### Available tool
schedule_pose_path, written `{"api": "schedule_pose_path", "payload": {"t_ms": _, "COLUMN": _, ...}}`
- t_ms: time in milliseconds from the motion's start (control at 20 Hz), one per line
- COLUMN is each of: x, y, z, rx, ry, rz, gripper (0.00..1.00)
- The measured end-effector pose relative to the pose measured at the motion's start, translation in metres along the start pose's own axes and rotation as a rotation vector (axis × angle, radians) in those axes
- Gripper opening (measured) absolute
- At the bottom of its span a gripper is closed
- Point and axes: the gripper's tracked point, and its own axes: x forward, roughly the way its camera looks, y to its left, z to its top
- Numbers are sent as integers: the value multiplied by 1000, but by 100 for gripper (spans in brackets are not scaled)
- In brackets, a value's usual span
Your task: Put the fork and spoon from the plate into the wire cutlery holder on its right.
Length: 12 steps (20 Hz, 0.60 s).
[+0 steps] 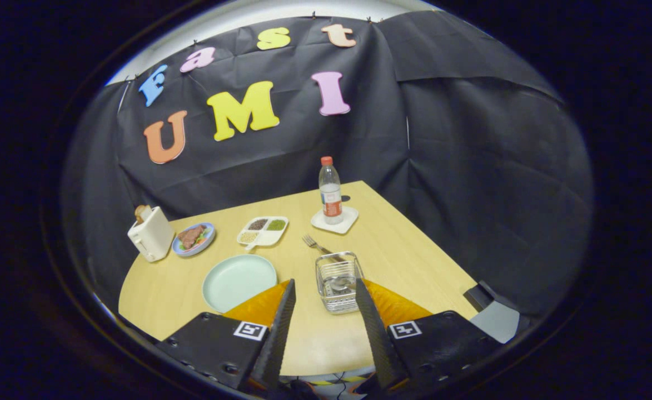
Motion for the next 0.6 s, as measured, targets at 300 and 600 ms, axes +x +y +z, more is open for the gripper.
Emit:
{"api": "schedule_pose_path", "payload": {"t_ms": 300, "x": -53, "y": 21, "z": 16, "rx": -19, "ry": -136, "rz": 29, "gripper": 75}}
{"api": "schedule_pose_path", "payload": {"t_ms": 600, "x": -107, "y": 50, "z": 26, "rx": -54, "ry": -293, "rz": 84, "gripper": 83}}
